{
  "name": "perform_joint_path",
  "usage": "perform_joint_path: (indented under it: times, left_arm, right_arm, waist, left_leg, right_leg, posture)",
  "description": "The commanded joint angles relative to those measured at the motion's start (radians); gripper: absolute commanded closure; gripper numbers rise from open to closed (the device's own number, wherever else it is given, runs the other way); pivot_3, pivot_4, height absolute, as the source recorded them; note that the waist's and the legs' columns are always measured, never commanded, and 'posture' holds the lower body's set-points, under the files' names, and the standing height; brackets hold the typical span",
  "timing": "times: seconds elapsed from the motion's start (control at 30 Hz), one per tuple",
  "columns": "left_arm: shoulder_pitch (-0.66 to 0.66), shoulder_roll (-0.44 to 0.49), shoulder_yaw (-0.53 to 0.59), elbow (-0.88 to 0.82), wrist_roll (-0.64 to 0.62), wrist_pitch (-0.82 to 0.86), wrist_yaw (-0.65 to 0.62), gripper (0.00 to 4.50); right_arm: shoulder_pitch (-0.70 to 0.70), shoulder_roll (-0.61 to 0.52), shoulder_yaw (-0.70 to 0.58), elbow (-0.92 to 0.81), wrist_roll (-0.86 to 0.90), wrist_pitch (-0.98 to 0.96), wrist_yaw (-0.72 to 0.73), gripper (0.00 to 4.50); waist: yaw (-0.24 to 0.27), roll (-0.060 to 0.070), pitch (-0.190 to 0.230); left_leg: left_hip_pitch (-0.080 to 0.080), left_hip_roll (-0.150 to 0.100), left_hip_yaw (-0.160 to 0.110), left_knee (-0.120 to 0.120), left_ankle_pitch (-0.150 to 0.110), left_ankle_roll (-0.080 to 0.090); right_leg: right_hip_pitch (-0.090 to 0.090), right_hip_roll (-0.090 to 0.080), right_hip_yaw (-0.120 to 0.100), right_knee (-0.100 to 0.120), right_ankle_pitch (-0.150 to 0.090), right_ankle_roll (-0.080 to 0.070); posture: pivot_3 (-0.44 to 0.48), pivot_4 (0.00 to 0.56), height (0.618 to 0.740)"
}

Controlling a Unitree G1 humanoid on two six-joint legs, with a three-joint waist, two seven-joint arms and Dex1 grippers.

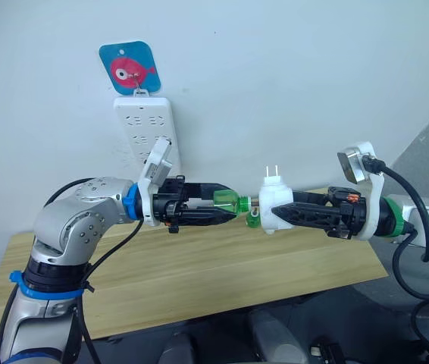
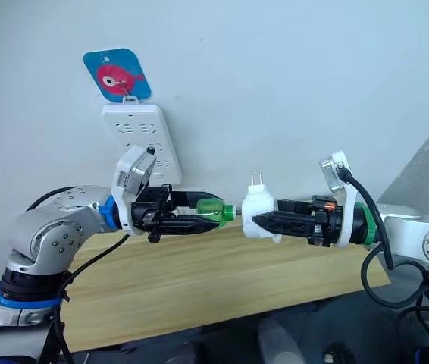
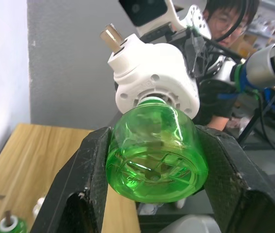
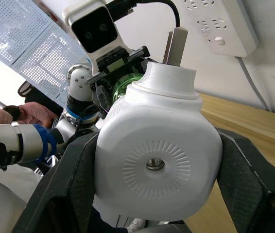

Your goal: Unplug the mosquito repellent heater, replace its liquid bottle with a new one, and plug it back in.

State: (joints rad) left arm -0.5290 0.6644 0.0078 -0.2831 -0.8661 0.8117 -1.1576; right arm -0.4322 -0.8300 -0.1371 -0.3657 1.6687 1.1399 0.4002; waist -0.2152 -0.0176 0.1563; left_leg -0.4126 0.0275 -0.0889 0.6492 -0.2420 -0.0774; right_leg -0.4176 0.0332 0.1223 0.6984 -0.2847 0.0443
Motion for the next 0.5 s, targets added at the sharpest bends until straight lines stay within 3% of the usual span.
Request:
perform_joint_path:
  times: [0.03, 0.27, 0.5]
  left_arm:
    - [-0.002, 0.009, 0.008, -0.046, -0.019, -0.006, -0.013, 2.20]
    - [0.018, 0.009, 0.004, -0.047, 0.010, -0.030, -0.013, 2.20]
    - [0.001, -0.050, 0.003, -0.044, -0.001, -0.028, 0.043, 2.20]
  right_arm:
    - [-0.007, 0.002, -0.019, -0.006, 0.025, -0.024, -0.005, 1.45]
    - [-0.003, 0.015, -0.023, 0.011, 0.032, -0.032, -0.029, 1.45]
    - [-0.011, 0.025, -0.011, 0.001, 0.049, -0.037, -0.041, 1.45]
  waist:
    - [0.000, 0.000, 0.000]
    - [0.004, 0.000, 0.000]
    - [0.009, 0.000, 0.000]
  left_leg:
    - [0.000, 0.000, 0.000, 0.000, 0.000, 0.000]
    - [0.010, 0.000, 0.001, -0.002, 0.000, 0.000]
    - [0.012, 0.000, 0.001, -0.002, 0.000, 0.000]
  right_leg:
    - [0.000, 0.000, 0.000, 0.000, 0.000, 0.000]
    - [0.010, 0.000, 0.001, -0.001, -0.002, 0.003]
    - [0.012, 0.000, 0.001, -0.001, -0.003, 0.004]
  posture:
    - [-0.208, 0.091, 0.740]
    - [-0.206, 0.086, 0.740]
    - [-0.206, 0.086, 0.740]
